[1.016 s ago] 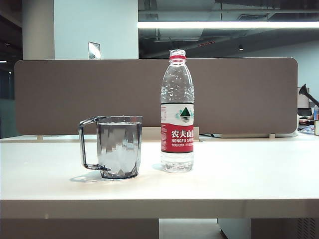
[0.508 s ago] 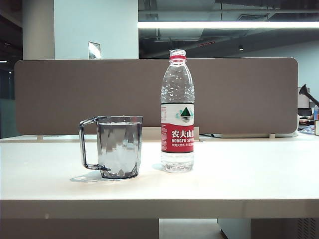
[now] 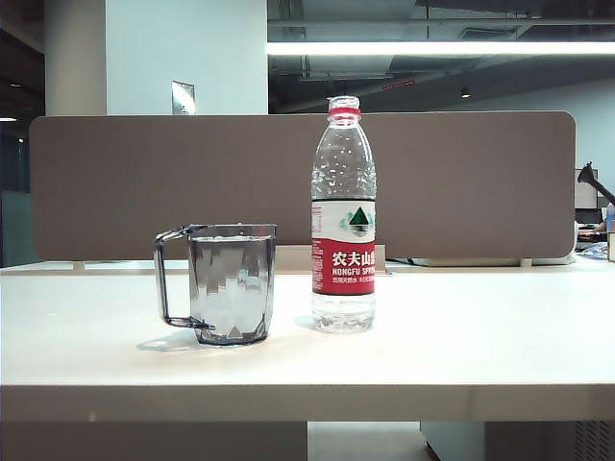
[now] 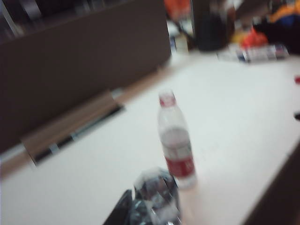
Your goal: Pick up the mineral water bottle on the table and pour water into the mug until it's full.
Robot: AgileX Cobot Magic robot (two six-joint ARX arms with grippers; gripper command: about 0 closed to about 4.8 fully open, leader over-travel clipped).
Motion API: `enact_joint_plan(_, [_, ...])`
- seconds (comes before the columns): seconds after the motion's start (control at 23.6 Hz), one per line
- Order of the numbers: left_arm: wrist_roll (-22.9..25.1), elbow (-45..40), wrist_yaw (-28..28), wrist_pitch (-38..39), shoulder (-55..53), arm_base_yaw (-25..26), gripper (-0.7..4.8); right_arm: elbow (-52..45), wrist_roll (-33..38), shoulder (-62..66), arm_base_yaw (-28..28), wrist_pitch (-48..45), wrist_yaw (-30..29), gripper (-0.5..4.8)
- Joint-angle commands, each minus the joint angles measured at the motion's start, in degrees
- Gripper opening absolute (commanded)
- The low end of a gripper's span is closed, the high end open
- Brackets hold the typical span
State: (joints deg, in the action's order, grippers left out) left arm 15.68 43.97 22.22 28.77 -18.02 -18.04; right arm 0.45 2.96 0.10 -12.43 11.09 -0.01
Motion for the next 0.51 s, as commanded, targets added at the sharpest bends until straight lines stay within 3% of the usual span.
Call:
enact_joint_plan(0.04, [-4.4,-12.0,-0.2,-13.8,7.5,6.5,-0.05,-0.4,-0.2,0.0,0.0,-0.6,0.3,0.00])
enact_joint_plan(0.08, [-7.4,-15.4,-0.4,-16.0,9.2,9.4,-0.05,-0.4,-0.2,0.0,0.0,-0.6,0.3,0.00])
enact_joint_plan(0.34, [-13.5,-24.7,-0.5,-21.3,13.3,18.5,-0.05,-0.4,-0.2,0.0,0.0,-0.6,0.3,0.00])
enact_joint_plan(0.51, [-15.2,-29.0,-0.6,-22.7,16.5,21.6,-0.05,-0.4,-0.2,0.0,0.0,-0.6,0.3,0.00])
